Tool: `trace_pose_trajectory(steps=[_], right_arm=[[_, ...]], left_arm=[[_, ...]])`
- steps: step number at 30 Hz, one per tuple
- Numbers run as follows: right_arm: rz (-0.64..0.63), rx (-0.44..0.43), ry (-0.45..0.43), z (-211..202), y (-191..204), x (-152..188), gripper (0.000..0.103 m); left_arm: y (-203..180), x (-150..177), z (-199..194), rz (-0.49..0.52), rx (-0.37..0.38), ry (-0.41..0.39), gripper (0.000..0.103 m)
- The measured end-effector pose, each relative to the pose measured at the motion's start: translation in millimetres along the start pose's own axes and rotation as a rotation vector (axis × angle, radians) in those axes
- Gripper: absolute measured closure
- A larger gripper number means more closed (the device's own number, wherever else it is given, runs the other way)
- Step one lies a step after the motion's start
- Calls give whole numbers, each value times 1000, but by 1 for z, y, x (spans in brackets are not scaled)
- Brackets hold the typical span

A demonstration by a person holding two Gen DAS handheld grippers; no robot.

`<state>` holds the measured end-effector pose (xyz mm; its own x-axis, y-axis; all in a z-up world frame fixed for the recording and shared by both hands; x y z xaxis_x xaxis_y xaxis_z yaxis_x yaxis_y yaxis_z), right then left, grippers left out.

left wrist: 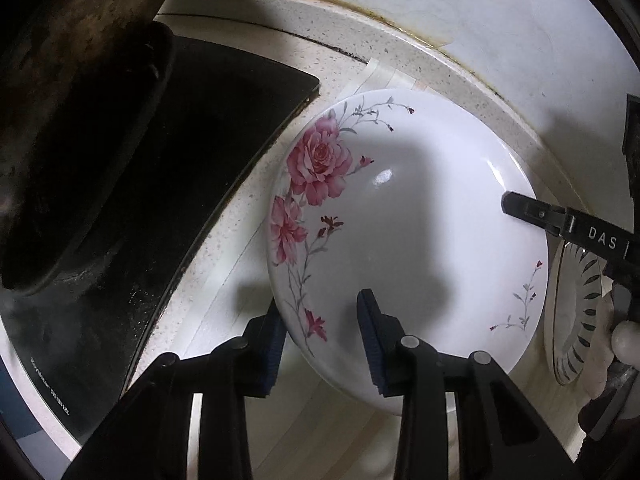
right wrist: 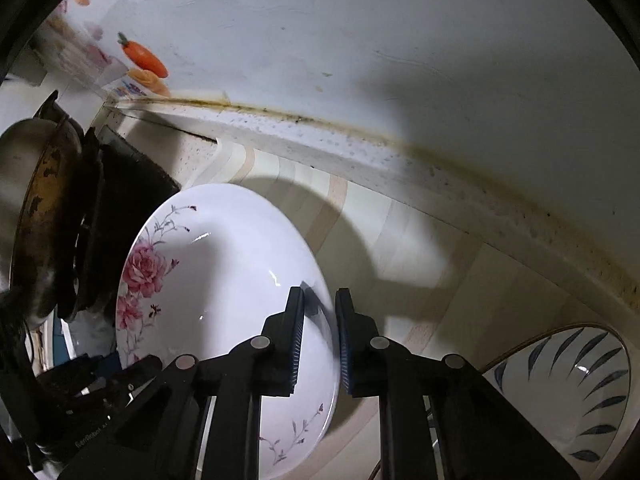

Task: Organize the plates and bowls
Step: 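Grasp the pink-flower white plate with both grippers and lift it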

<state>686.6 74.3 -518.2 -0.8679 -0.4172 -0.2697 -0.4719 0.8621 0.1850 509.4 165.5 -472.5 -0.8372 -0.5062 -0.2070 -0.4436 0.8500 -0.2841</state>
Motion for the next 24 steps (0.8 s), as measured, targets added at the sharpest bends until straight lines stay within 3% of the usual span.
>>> trace_pose_trajectory(steps=[8, 14, 21, 24], right_arm=[[21, -29, -32, -28, 0, 22, 88], [55, -31, -96, -84, -8, 57, 88], [144, -5, -180, -167, -27, 121, 88], [190, 15, -206, -199, -38, 164, 88]], left_arm=[[-4, 21, -33, 35, 30, -9, 71], [-29, 41, -65, 113, 84, -24, 71], [-71, 93, -106, 247, 151, -8, 71], [-87, 124, -113, 312, 170, 27, 71]])
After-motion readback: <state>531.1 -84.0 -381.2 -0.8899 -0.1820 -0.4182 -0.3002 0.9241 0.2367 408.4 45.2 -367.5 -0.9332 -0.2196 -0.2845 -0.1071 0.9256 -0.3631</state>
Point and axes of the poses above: each gripper's, at about its wrist camera, not at the fingertips, and z roughly the way its jaws point, y to its left, x to its underside, the point moved 9 cm from there along z, roughly the way its jaws point, and after that the axes turned 8 degrees about x, right-handed, at the moved point
